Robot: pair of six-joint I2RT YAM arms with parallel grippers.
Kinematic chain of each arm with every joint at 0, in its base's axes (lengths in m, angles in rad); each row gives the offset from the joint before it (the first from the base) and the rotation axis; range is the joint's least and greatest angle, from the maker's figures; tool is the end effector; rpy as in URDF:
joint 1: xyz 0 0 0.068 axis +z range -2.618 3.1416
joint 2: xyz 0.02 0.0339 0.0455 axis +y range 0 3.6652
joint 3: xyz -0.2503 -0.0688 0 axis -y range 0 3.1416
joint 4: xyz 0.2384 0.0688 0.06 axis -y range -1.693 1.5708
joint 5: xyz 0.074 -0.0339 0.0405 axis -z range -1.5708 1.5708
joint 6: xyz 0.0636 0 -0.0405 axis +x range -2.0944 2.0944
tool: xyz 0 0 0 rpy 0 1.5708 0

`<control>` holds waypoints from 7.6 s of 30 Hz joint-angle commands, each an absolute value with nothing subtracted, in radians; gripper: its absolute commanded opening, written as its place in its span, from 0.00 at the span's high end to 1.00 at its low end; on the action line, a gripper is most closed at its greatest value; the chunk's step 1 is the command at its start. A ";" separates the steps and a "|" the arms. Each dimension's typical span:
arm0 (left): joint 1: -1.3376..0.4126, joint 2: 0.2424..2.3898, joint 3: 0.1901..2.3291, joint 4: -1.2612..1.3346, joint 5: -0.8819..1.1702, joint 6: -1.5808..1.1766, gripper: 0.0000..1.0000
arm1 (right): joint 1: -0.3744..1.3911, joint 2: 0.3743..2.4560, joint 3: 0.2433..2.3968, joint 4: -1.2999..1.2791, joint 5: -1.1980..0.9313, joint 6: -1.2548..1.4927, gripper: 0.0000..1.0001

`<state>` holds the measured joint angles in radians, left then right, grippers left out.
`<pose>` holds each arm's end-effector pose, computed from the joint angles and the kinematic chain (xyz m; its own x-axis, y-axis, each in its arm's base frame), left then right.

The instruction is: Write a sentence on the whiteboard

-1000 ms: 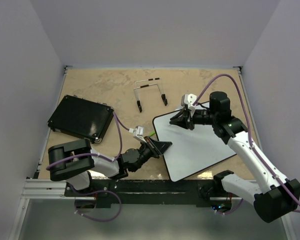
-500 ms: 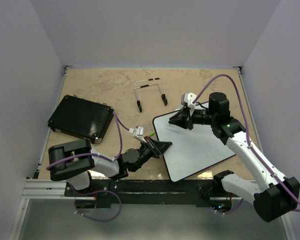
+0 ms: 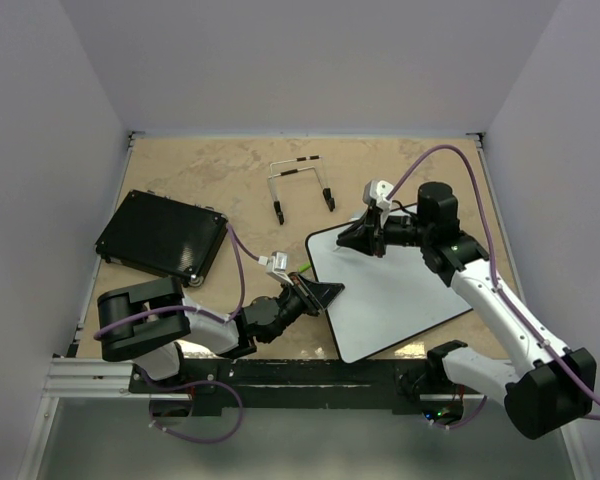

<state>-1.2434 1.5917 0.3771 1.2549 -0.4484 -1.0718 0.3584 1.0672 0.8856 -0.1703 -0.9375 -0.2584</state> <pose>0.1212 -0.2712 0.1665 -0.6207 -0.6329 -0.4628 0.3530 0.3015 -0.8857 0.2155 0.1355 0.3102 -0.0779 -0.1907 -0.9786 -0.9683 0.2483 0.0287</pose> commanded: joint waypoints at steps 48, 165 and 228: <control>-1.241 1.606 0.382 1.439 -0.411 -0.997 1.00 | 0.351 1.098 0.890 -0.192 -0.887 -0.301 1.00; -1.236 1.609 0.377 1.450 -0.402 -0.991 1.00 | 0.319 1.092 0.962 -0.431 -0.962 -0.486 1.00; -1.233 1.621 0.371 1.479 -0.391 -0.993 1.00 | 0.233 1.108 0.936 -0.471 -0.916 -0.517 1.00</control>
<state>-1.2304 1.6180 0.3660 1.2846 -0.4229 -1.0866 0.2298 1.1191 0.9218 -0.3950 -0.9096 -0.4541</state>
